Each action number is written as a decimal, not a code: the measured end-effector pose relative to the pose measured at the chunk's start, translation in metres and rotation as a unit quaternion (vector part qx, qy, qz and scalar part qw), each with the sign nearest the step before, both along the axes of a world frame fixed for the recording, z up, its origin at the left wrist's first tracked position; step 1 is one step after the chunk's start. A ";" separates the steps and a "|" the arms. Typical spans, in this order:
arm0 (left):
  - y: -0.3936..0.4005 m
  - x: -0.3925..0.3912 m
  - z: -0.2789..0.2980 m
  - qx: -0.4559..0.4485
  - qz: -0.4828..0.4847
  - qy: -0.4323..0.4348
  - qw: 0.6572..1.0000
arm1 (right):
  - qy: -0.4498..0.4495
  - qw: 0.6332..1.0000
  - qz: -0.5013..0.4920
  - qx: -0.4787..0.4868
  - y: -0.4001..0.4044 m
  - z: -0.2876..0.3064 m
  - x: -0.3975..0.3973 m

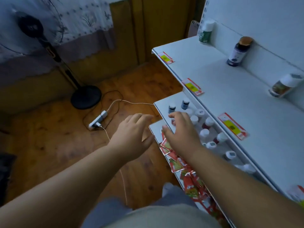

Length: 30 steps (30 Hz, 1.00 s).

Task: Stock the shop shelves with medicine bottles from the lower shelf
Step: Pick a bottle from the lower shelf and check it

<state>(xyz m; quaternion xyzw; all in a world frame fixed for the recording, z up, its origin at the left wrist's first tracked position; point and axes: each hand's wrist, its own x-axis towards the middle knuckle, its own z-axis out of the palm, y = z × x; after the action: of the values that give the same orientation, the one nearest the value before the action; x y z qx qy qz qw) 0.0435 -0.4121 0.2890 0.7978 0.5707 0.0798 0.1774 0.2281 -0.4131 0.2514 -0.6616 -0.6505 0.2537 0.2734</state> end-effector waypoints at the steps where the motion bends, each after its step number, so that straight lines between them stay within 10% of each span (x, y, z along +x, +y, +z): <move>1: 0.022 -0.009 0.000 -0.001 -0.008 0.006 1.000 | 0.004 1.000 -0.009 -0.005 0.020 -0.002 -0.007; 16: 0.345 -0.070 -0.150 -0.078 -0.256 0.007 0.963 | 0.097 0.894 -0.425 -0.109 0.226 -0.159 -0.131; 30: 0.393 -0.004 -0.388 -0.111 -0.271 -0.148 0.945 | 0.092 0.826 -0.552 -0.065 0.288 -0.383 -0.090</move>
<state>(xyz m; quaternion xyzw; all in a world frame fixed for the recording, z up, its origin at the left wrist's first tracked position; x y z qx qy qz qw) 0.0396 -0.0188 -0.0991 0.8767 0.3060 0.0824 0.3620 0.1383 -0.1246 -0.1319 -0.9002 -0.1304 0.1620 0.3827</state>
